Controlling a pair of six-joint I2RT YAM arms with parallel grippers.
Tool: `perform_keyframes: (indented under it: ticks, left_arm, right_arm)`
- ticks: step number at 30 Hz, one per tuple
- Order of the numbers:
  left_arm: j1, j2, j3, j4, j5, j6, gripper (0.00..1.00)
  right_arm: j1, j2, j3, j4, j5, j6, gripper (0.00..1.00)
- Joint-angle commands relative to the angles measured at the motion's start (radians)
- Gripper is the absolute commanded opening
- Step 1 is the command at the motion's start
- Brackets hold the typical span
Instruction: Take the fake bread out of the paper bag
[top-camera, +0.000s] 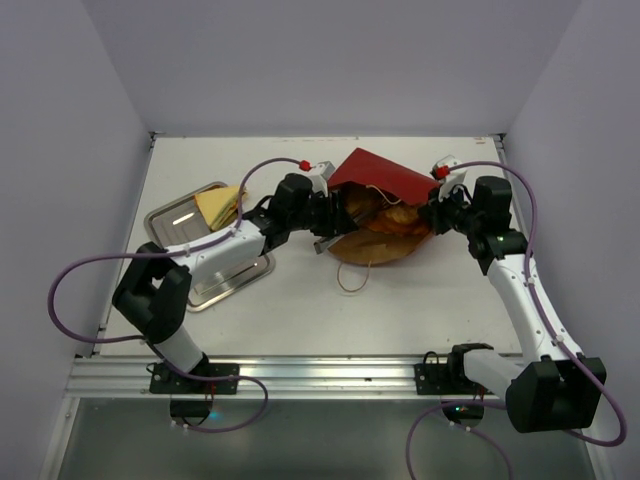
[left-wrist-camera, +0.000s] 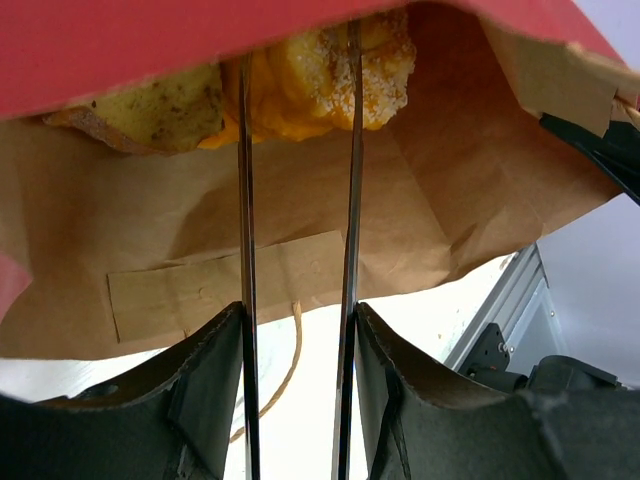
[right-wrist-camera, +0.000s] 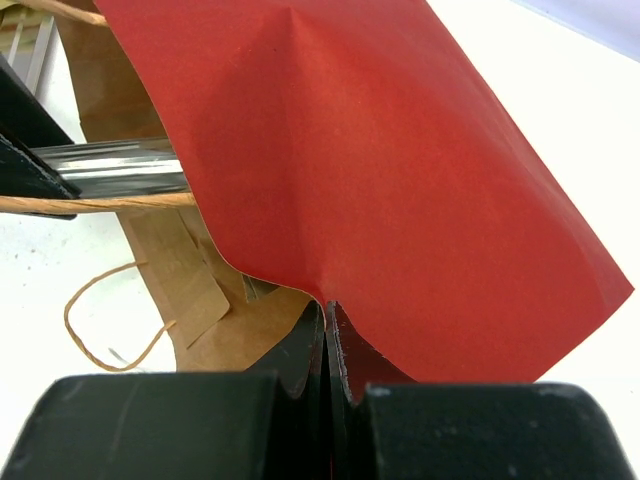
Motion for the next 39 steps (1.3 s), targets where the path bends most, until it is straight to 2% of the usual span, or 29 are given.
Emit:
perform_keyframes:
  ticks: [1, 9, 11, 12, 13, 14, 22, 31, 39]
  left_arm:
    - [-0.008, 0.01, 0.056, 0.018, 0.023, 0.014, 0.49]
    - [-0.014, 0.051, 0.073, -0.016, -0.017, 0.019, 0.49]
    - [-0.015, 0.057, 0.078, -0.023, -0.028, 0.02, 0.46]
    - [-0.015, 0.057, 0.081, -0.025, -0.029, 0.02, 0.43]
    - [-0.015, 0.056, 0.081, -0.025, -0.029, 0.02, 0.34]
    - [-0.015, 0.051, 0.082, -0.025, -0.026, 0.02, 0.3]
    - [-0.02, -0.041, 0.089, -0.063, -0.003, 0.029, 0.0]
    - [-0.02, -0.193, 0.047, -0.094, 0.046, 0.025, 0.0]
    - [-0.02, -0.243, -0.057, -0.097, 0.058, 0.026, 0.0]
  right_arm:
    - [-0.001, -0.016, -0.004, 0.059, -0.027, 0.016, 0.0]
    - [-0.001, -0.012, -0.005, 0.061, -0.03, 0.021, 0.0]
    - [-0.001, -0.011, -0.004, 0.061, -0.031, 0.022, 0.0]
    - [-0.001, -0.012, -0.004, 0.059, -0.03, 0.024, 0.0]
    - [-0.003, -0.012, -0.004, 0.061, -0.031, 0.024, 0.0]
    - [-0.003, -0.012, -0.005, 0.059, -0.03, 0.024, 0.0]
    - [-0.003, -0.017, -0.004, 0.064, -0.004, 0.033, 0.0]
    - [-0.015, -0.023, -0.004, 0.076, 0.048, 0.053, 0.0]
    - [-0.029, -0.028, -0.001, 0.076, 0.053, 0.068, 0.0]
